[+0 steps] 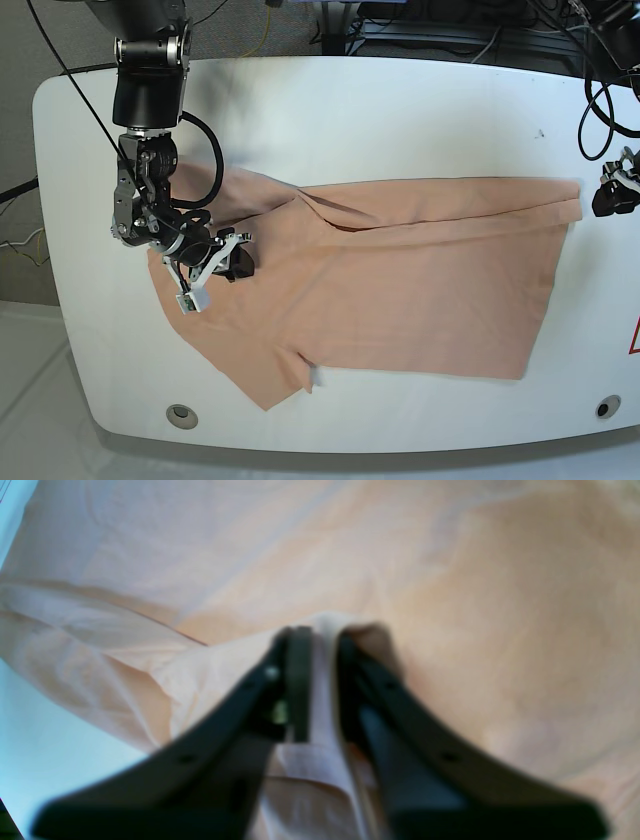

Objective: Fold the T-shirt properly
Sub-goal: 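Pull the grasped fabric with the right gripper back toward the shirt's edge, then hold the shirt edge with the right gripper while the left gripper holds its corner, then regrasp the folded edge with the left gripper near its corner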

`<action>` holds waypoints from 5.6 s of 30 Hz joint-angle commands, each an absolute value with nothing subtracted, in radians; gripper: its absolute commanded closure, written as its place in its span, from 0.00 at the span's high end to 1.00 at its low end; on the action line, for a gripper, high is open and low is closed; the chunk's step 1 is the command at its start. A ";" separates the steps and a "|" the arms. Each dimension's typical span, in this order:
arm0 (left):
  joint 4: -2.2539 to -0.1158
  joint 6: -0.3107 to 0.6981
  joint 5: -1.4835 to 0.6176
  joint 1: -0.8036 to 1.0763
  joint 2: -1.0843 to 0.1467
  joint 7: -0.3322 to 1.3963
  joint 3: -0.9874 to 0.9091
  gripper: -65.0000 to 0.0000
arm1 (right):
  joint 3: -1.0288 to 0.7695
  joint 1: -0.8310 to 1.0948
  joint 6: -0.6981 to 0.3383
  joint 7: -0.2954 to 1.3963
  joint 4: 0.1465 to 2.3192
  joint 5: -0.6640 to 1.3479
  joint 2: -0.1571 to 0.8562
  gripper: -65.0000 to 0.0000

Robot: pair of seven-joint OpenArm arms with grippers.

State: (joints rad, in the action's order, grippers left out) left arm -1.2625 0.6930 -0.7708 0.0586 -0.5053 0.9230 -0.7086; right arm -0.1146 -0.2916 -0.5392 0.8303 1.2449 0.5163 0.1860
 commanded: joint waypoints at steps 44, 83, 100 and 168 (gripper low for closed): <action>-1.590 0.679 -0.616 0.064 -0.455 0.895 -0.662 0.65 | -0.328 0.116 -0.460 0.869 1.635 0.532 0.372 0.98; -1.590 0.679 -0.616 0.090 -0.456 0.895 -0.708 0.65 | -0.325 0.120 -0.532 0.805 1.630 0.179 0.208 0.08; -1.587 0.674 -0.613 0.114 -0.455 0.895 -0.710 0.66 | -0.321 0.119 -0.532 0.805 1.630 0.179 0.209 0.00; -1.216 0.698 -0.615 0.002 -0.314 0.895 -0.696 0.80 | -0.320 0.119 -0.533 0.808 1.630 0.180 0.216 0.00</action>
